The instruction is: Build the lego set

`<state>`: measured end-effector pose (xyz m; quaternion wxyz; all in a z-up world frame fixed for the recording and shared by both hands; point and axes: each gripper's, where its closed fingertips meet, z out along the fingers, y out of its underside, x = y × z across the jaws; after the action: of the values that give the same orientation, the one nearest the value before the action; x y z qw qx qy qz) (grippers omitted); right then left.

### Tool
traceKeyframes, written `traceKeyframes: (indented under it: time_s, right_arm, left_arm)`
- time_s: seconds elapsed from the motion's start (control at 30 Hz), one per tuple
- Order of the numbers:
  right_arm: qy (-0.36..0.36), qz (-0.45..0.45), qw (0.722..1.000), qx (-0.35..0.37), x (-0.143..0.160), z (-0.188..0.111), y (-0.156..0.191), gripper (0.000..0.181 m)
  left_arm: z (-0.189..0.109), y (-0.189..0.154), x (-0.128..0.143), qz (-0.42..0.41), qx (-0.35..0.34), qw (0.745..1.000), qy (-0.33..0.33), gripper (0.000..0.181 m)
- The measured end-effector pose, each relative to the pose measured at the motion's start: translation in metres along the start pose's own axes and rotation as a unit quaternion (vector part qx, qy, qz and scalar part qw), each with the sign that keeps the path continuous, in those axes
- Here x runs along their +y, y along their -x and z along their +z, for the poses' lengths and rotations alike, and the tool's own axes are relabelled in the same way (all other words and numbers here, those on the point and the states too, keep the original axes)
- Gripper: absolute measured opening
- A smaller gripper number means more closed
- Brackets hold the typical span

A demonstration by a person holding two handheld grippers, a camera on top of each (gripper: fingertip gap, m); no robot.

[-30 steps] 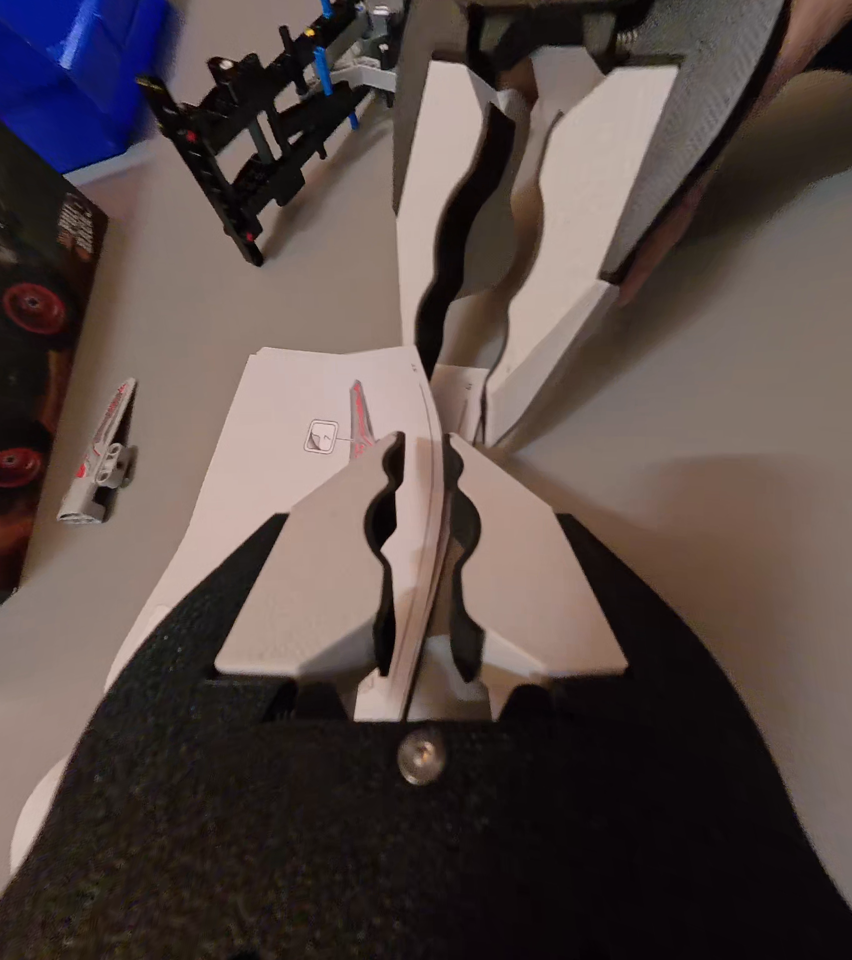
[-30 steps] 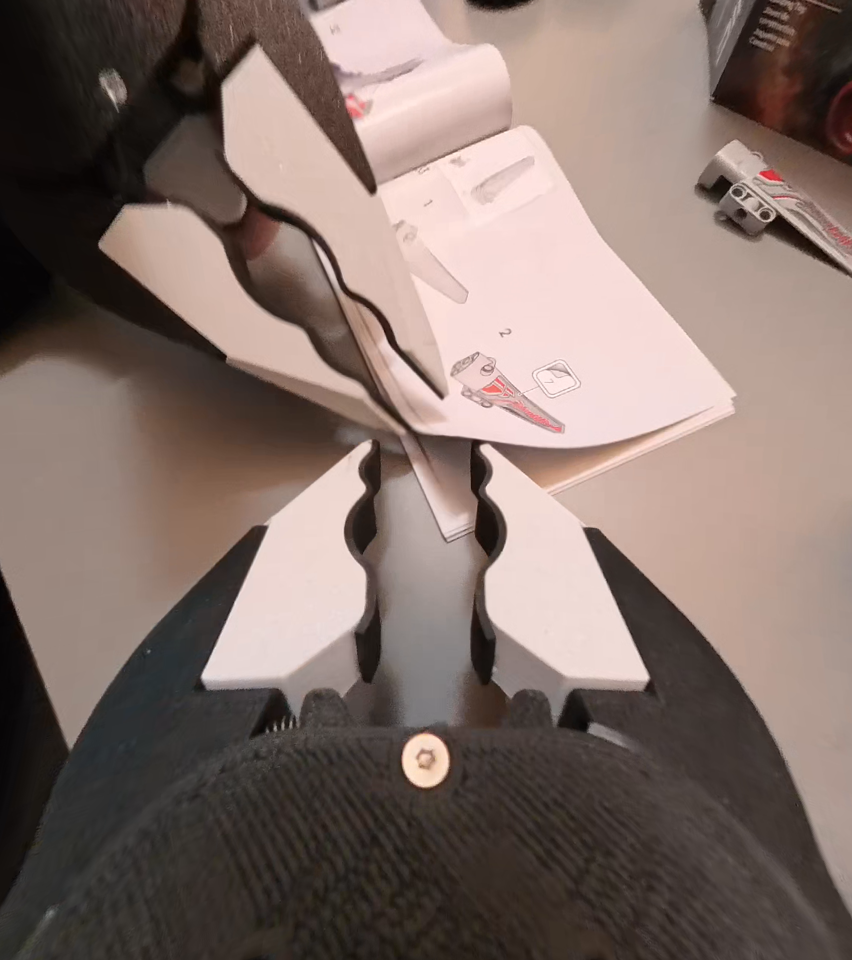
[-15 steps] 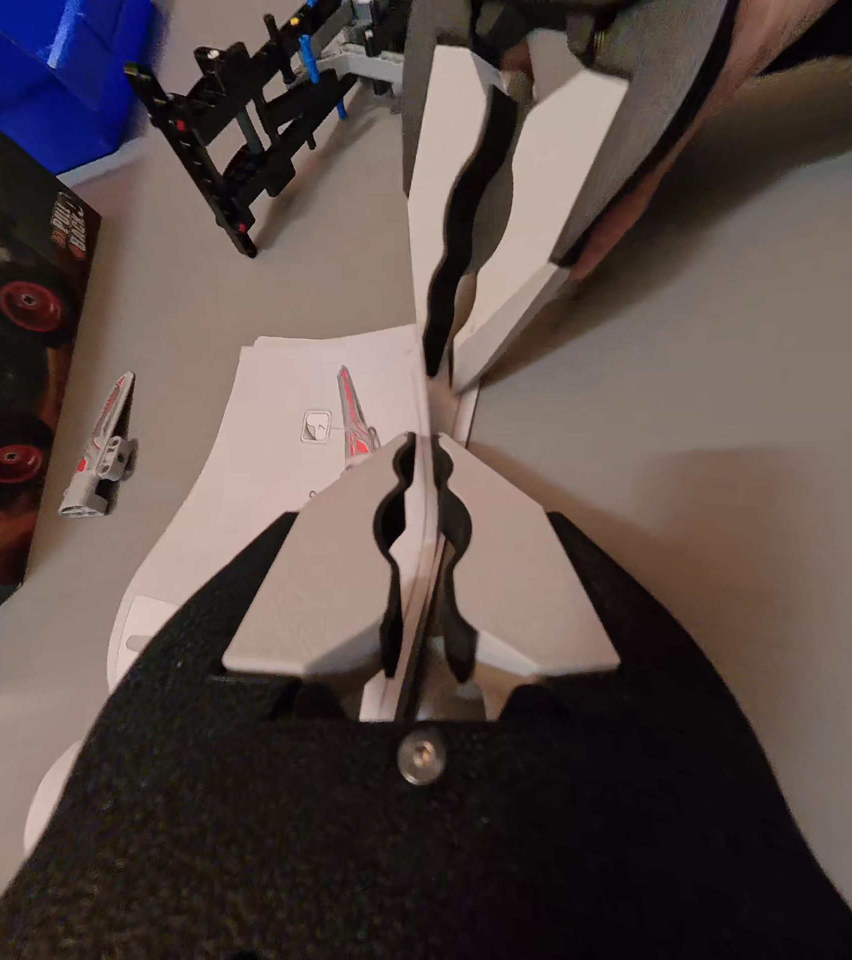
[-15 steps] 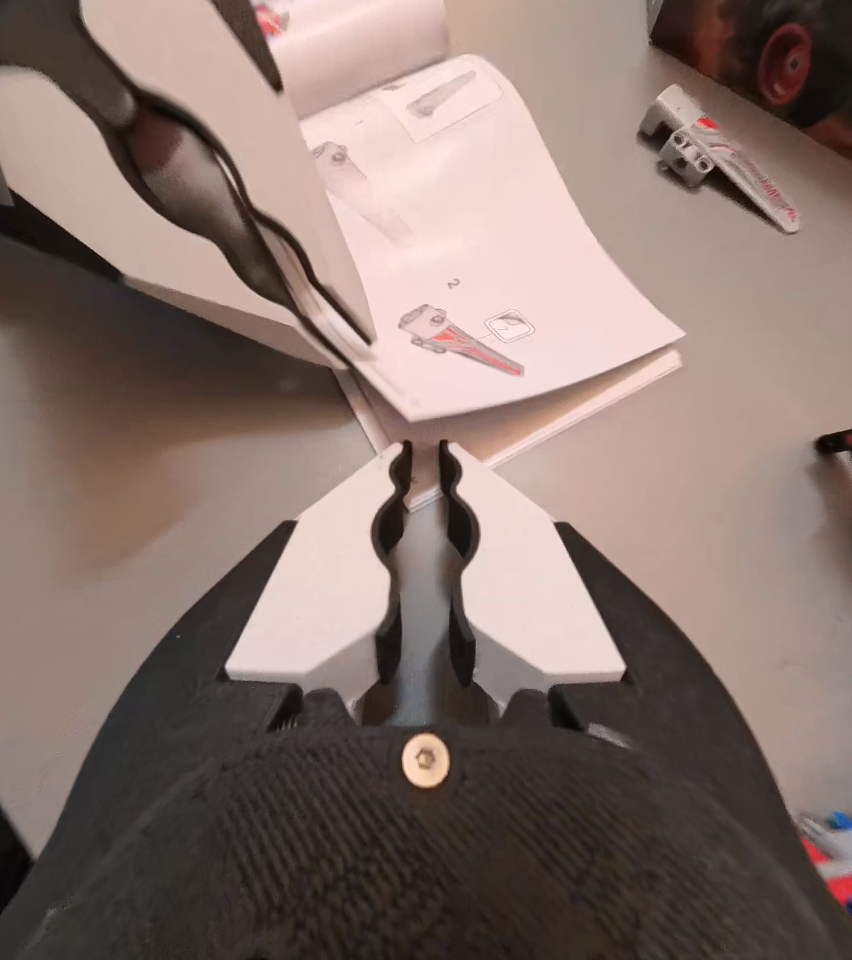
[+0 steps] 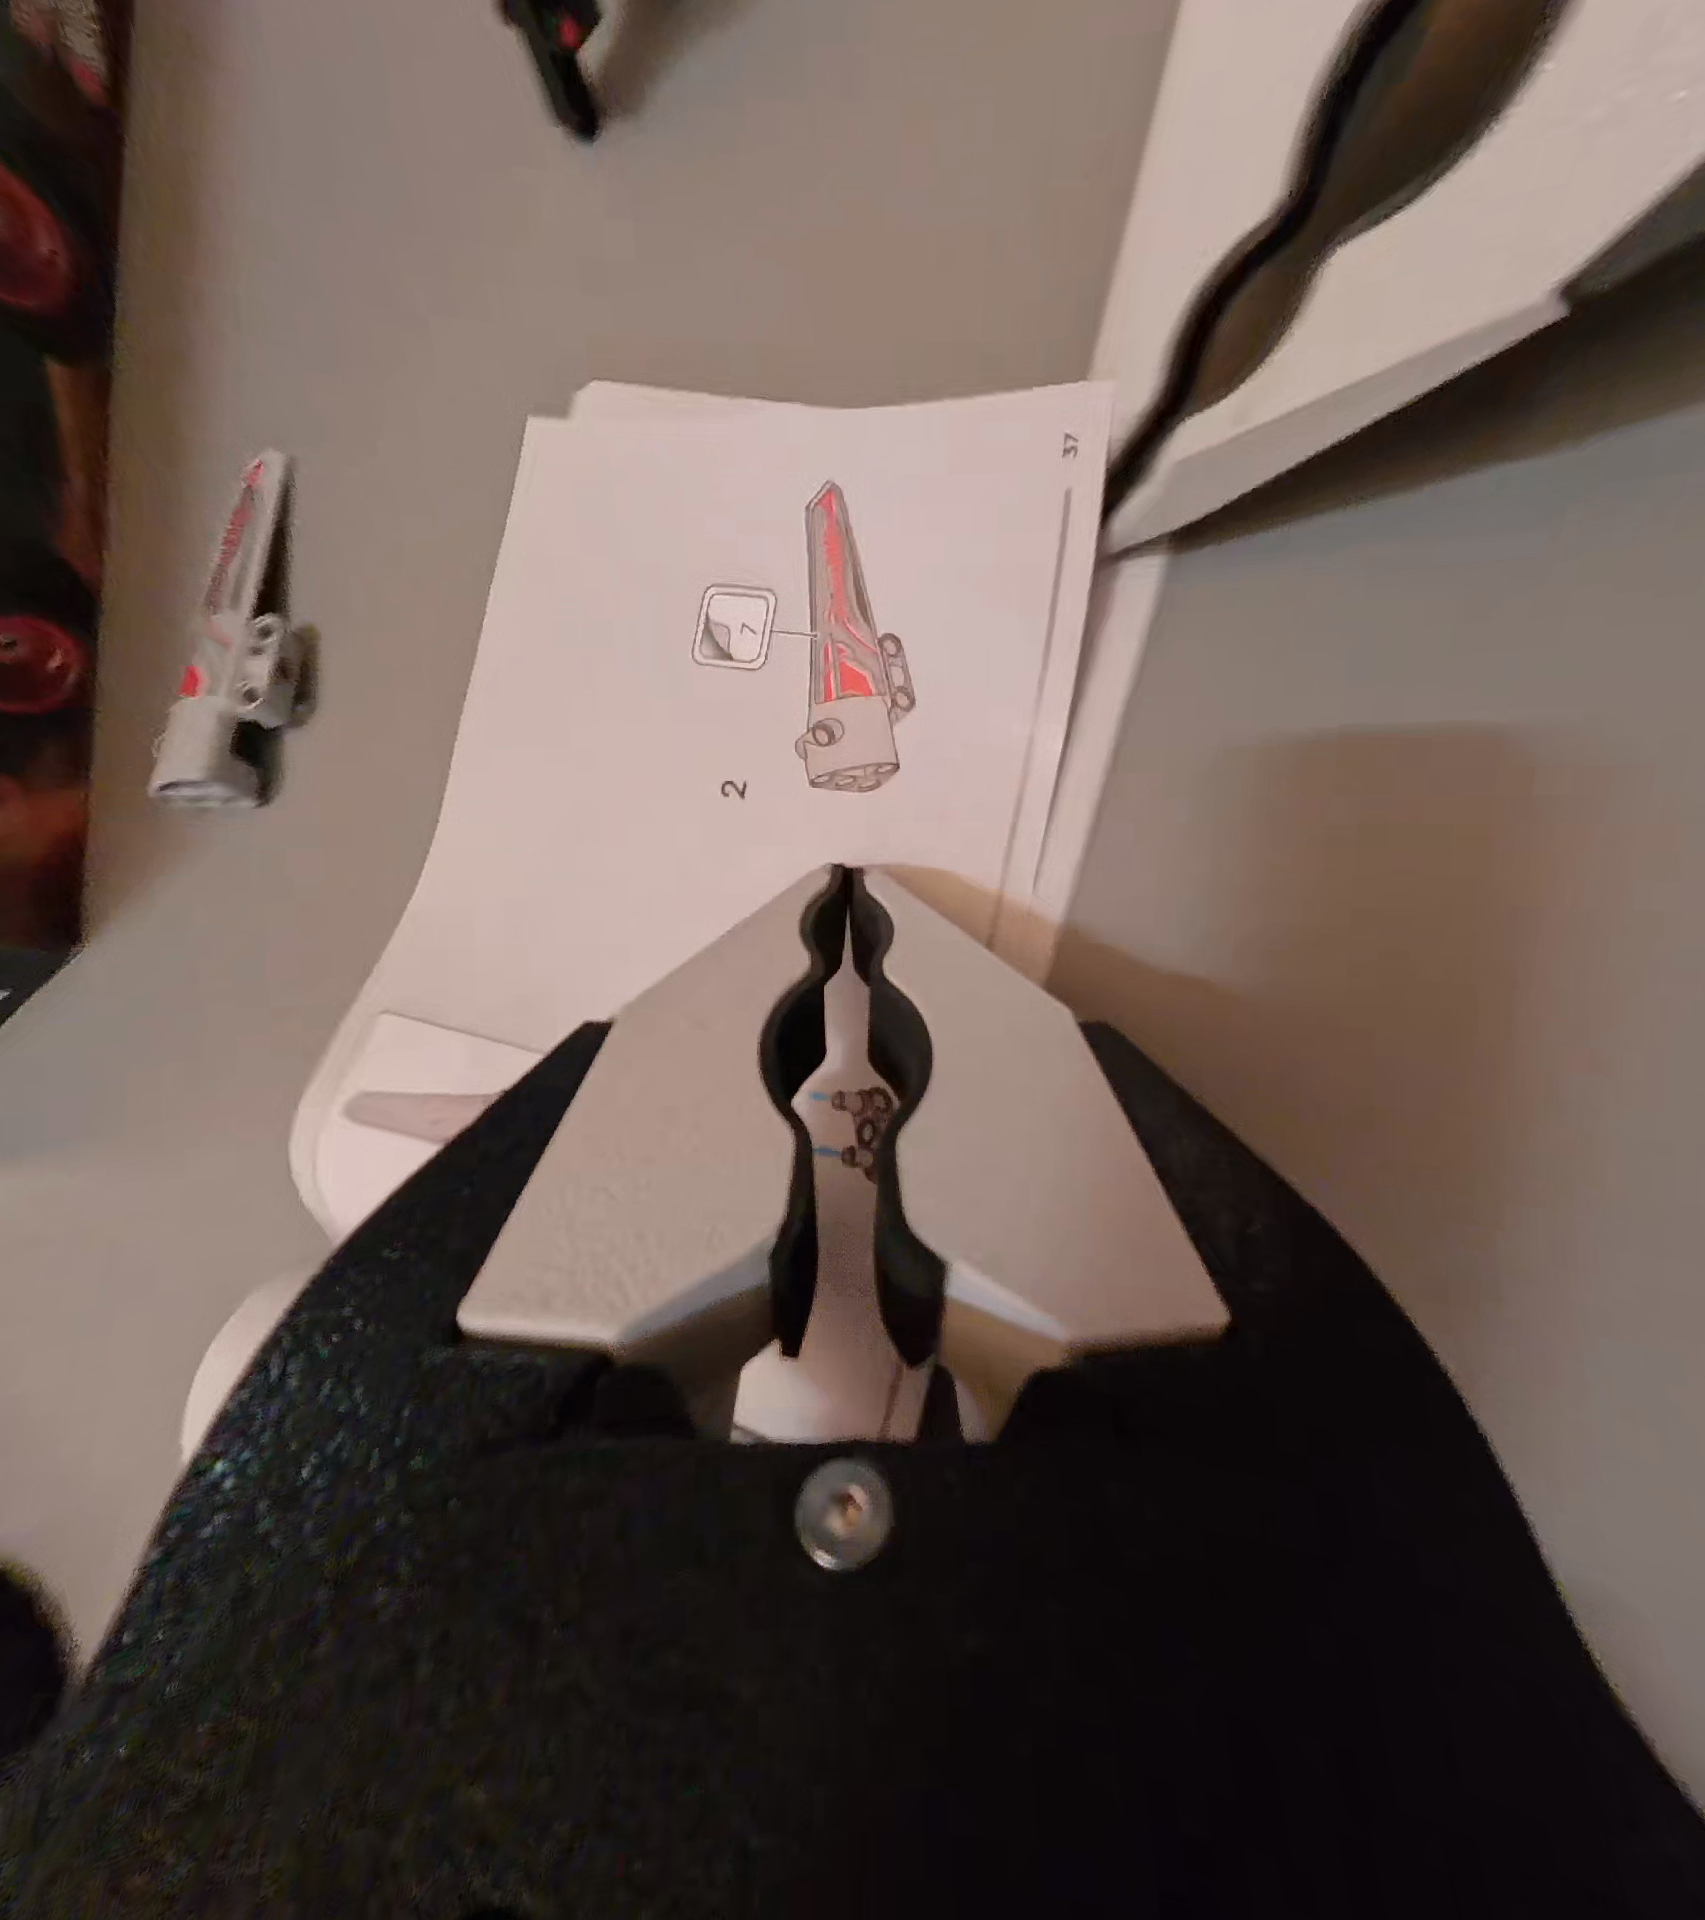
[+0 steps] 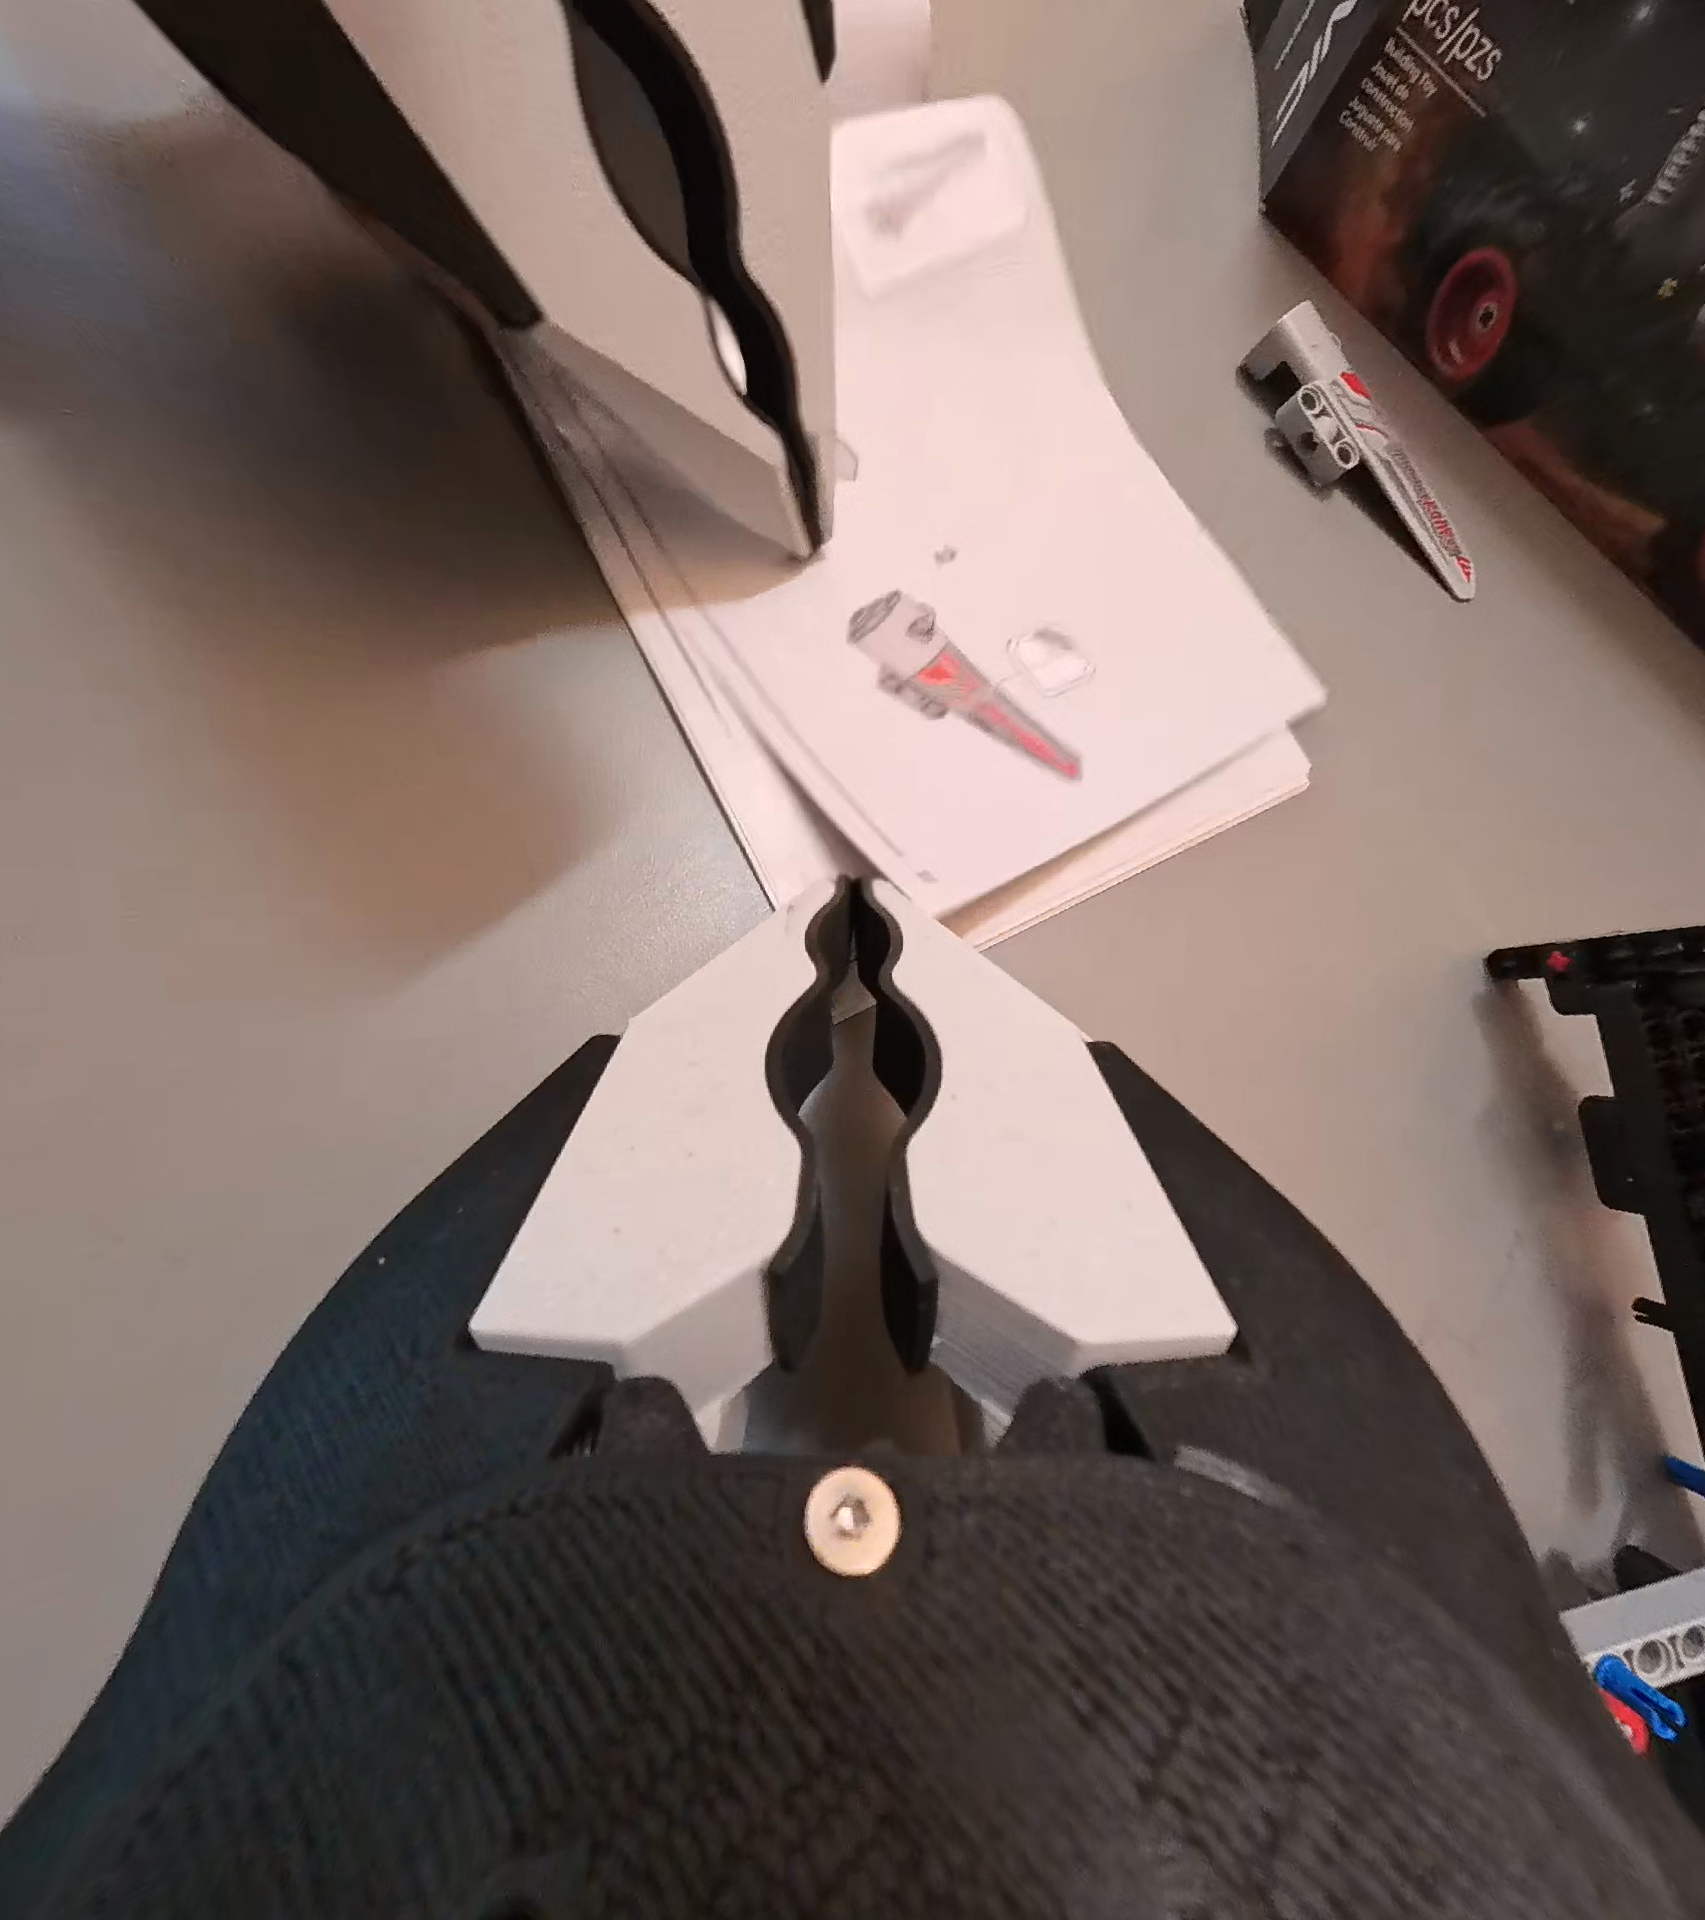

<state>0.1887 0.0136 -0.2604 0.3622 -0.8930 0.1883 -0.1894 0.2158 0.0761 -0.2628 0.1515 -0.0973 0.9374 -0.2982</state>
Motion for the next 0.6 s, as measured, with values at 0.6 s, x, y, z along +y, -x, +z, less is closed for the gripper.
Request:
traceKeyframes:
  time_s: [0.6]
  right_arm:
    - [-0.014, 0.017, 1.0, 0.006, -0.001, 0.0, 0.0, 0.0]
  left_arm:
    - [-0.008, 0.03, 0.015, -0.023, -0.085, 0.996, 0.006, 0.012]
